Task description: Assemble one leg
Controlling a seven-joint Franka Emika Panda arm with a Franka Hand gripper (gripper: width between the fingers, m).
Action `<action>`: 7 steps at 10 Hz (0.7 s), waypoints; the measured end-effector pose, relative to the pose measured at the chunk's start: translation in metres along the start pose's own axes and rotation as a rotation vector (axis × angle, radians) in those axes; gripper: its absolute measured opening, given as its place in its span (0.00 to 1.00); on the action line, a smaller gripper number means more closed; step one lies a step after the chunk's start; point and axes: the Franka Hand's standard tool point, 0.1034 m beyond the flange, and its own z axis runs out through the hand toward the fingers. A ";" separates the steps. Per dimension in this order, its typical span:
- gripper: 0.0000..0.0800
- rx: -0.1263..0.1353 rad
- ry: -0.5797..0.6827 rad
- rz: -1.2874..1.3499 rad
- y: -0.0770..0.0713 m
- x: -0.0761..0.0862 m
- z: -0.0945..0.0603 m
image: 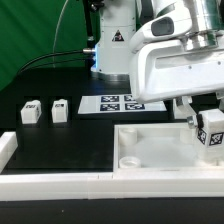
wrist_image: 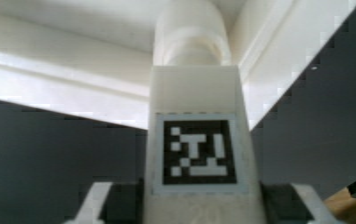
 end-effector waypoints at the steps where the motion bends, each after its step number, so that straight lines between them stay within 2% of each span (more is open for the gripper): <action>1: 0.37 -0.005 0.014 0.001 0.001 0.000 0.000; 2: 0.46 -0.006 0.016 0.001 0.001 -0.002 0.000; 3: 0.46 -0.007 0.014 0.002 0.002 -0.003 0.000; 4: 0.64 -0.007 0.014 0.002 0.002 -0.003 0.000; 5: 0.76 -0.007 0.014 0.002 0.002 -0.003 0.000; 6: 0.76 -0.007 0.014 0.002 0.002 -0.003 0.000; 7: 0.80 -0.007 0.014 0.002 0.002 -0.003 0.000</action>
Offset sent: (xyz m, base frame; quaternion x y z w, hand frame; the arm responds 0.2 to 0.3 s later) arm -0.0032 -0.0056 0.0010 -0.0034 -0.0052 -0.0057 1.0000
